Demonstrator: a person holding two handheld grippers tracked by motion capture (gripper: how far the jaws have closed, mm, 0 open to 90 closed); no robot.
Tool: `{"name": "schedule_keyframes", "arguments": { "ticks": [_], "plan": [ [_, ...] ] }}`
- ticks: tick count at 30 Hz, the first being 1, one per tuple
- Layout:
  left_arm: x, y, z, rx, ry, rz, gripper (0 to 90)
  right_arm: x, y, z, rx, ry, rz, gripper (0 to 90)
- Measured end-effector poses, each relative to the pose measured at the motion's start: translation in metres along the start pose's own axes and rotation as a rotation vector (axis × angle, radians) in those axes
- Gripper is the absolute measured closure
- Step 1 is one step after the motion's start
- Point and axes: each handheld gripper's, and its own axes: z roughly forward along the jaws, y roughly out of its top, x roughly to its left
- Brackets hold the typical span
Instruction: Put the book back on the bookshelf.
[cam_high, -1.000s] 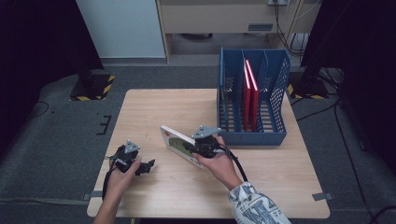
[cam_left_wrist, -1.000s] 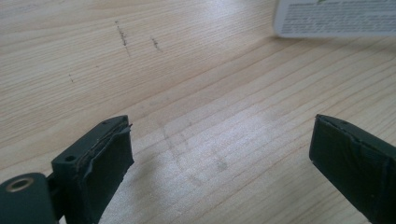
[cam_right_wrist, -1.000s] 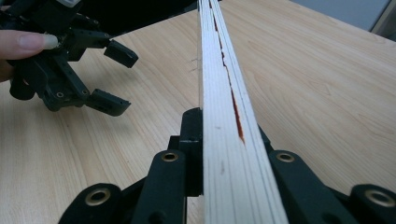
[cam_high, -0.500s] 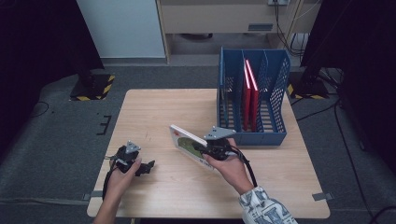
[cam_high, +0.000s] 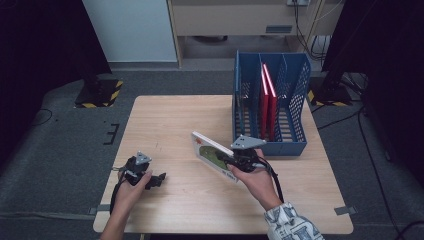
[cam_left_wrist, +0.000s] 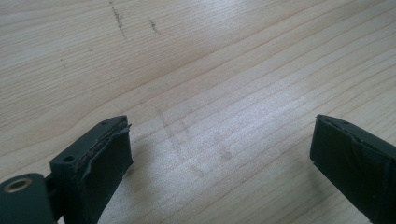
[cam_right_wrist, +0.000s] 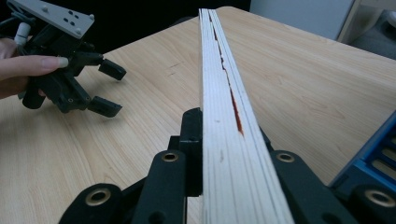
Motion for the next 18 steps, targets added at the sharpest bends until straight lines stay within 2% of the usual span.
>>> {"name": "schedule_keyframes", "arguments": {
  "ticks": [18],
  "plan": [
    [-0.002, -0.001, 0.003, 0.017, -0.002, 0.007, 4.4, -0.012, 0.004, -0.028, -0.02, -0.031, 0.025, 75.6]
  ]
}}
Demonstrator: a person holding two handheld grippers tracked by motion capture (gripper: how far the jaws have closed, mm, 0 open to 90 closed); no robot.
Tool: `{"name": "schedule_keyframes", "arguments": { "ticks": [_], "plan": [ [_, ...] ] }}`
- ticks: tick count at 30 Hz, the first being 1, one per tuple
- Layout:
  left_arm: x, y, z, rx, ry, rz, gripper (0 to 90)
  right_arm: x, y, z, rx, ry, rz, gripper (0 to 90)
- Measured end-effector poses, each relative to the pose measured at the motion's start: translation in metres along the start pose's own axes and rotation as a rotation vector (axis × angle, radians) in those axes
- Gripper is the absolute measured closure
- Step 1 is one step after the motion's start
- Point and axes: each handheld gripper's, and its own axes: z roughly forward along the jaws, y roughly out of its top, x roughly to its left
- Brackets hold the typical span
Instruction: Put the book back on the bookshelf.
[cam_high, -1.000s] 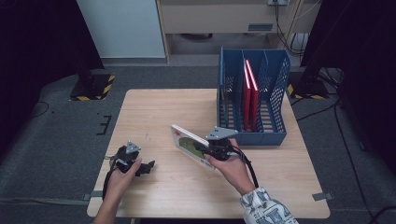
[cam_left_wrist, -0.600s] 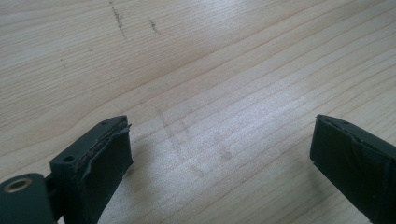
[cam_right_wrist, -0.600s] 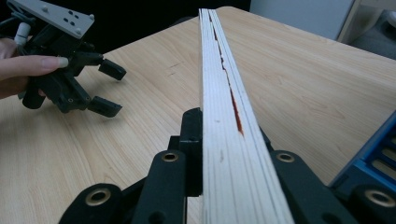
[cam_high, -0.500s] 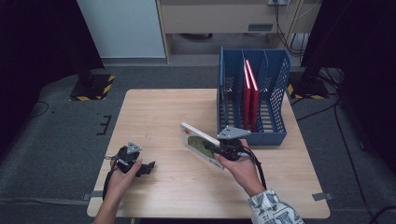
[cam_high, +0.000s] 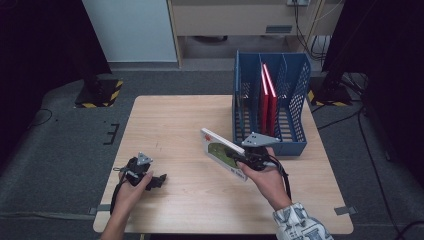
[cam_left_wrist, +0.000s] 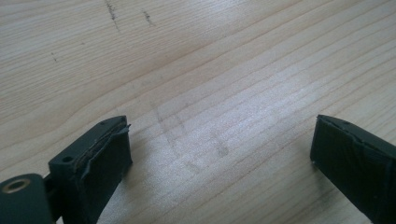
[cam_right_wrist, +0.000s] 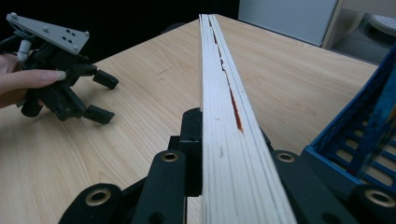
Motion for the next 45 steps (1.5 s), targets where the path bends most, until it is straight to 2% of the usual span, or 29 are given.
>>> {"name": "schedule_keyframes", "arguments": {
  "ticks": [13, 21, 32, 35, 45],
  "plan": [
    [-0.001, -0.004, 0.0, -0.021, 0.004, -0.004, 1.9, -0.01, 0.008, -0.03, -0.028, -0.036, 0.016, 75.6],
    [-0.003, -0.007, 0.003, -0.054, -0.003, -0.003, 0.0, -0.016, 0.013, -0.047, -0.039, -0.062, 0.029, 75.6],
    [-0.004, -0.006, 0.003, -0.055, -0.003, -0.005, 0.0, -0.024, 0.024, -0.073, -0.061, -0.101, 0.03, 75.6],
    [-0.004, -0.006, 0.003, -0.055, -0.003, -0.005, 0.0, -0.029, 0.027, -0.081, -0.064, -0.126, 0.028, 75.5],
    [-0.004, -0.006, 0.003, -0.055, -0.003, -0.005, 0.0, -0.041, 0.027, -0.097, -0.075, -0.173, 0.051, 75.5]
  ]
}}
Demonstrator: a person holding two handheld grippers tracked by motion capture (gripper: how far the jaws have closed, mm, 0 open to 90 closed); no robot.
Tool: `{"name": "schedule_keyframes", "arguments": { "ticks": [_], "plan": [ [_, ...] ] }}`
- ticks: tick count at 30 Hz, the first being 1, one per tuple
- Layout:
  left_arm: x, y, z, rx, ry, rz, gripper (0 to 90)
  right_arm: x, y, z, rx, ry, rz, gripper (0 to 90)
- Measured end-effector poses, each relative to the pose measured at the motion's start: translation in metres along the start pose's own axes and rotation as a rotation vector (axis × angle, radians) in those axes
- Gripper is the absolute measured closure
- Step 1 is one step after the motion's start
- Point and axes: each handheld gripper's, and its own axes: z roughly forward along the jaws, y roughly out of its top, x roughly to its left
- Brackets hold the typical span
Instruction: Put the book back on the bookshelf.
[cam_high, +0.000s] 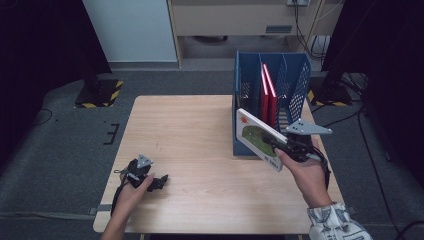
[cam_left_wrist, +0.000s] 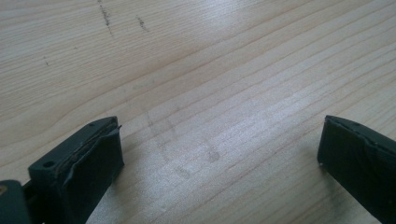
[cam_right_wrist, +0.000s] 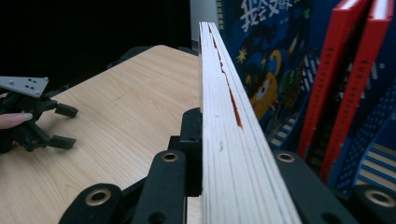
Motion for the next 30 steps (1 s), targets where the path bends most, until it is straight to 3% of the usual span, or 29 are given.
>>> {"name": "schedule_keyframes", "arguments": {
  "ticks": [17, 26, 30],
  "plan": [
    [0.0, 0.0, 0.0, 0.001, -0.002, 0.004, 0.0, -0.024, 0.002, -0.022, -0.009, -0.103, 0.057, 75.5],
    [0.0, 0.0, 0.0, 0.001, -0.002, 0.004, 0.0, -0.032, 0.001, -0.028, -0.004, -0.135, 0.065, 75.6],
    [-0.001, 0.001, 0.001, 0.002, -0.002, 0.005, 0.0, -0.036, 0.0, -0.033, -0.009, -0.176, 0.058, 75.6]
  ]
}}
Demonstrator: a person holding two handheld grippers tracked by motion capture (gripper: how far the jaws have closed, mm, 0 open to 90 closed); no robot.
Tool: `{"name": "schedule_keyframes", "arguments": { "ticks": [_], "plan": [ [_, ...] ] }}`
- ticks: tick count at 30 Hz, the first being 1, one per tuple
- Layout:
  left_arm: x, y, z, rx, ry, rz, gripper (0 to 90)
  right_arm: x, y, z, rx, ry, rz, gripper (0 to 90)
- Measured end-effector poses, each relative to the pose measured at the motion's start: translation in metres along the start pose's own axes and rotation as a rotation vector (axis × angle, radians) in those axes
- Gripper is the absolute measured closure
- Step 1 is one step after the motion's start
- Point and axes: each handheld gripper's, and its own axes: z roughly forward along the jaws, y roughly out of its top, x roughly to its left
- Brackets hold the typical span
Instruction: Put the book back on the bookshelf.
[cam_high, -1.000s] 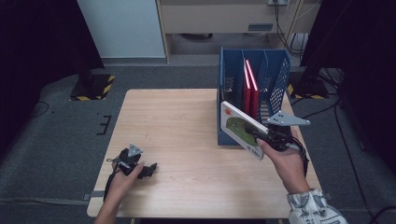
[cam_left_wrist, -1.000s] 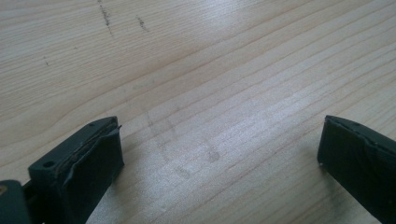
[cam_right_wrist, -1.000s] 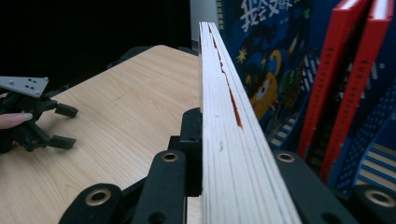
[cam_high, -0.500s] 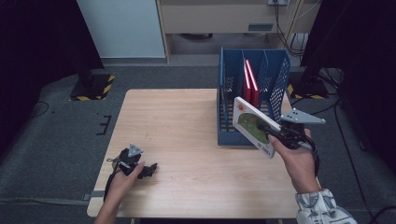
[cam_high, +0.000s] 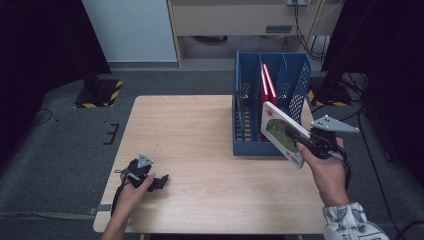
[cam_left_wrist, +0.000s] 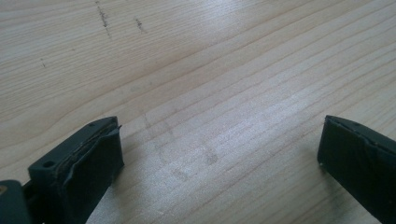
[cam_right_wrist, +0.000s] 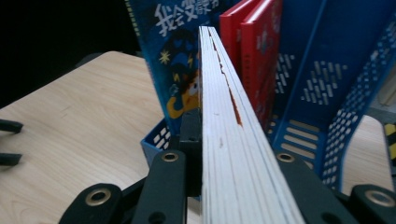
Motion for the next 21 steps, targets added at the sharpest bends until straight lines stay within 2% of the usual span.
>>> {"name": "schedule_keyframes", "arguments": {
  "ticks": [6, 8, 12, 21],
  "plan": [
    [0.0, 0.0, 0.0, 0.0, 0.001, 0.0, 0.0, -0.006, 0.0, -0.005, -0.01, -0.029, -0.003, 75.5],
    [0.0, 0.0, 0.0, 0.0, 0.002, 0.0, 0.0, -0.009, -0.001, -0.008, -0.014, -0.055, -0.01, 75.6],
    [0.0, 0.0, 0.0, 0.001, 0.001, 0.001, 0.0, -0.015, -0.003, -0.012, -0.021, -0.076, 0.006, 75.5],
    [-0.001, 0.0, 0.0, 0.0, 0.001, 0.001, 0.0, -0.019, -0.005, -0.017, -0.02, -0.096, 0.01, 75.5]
  ]
}}
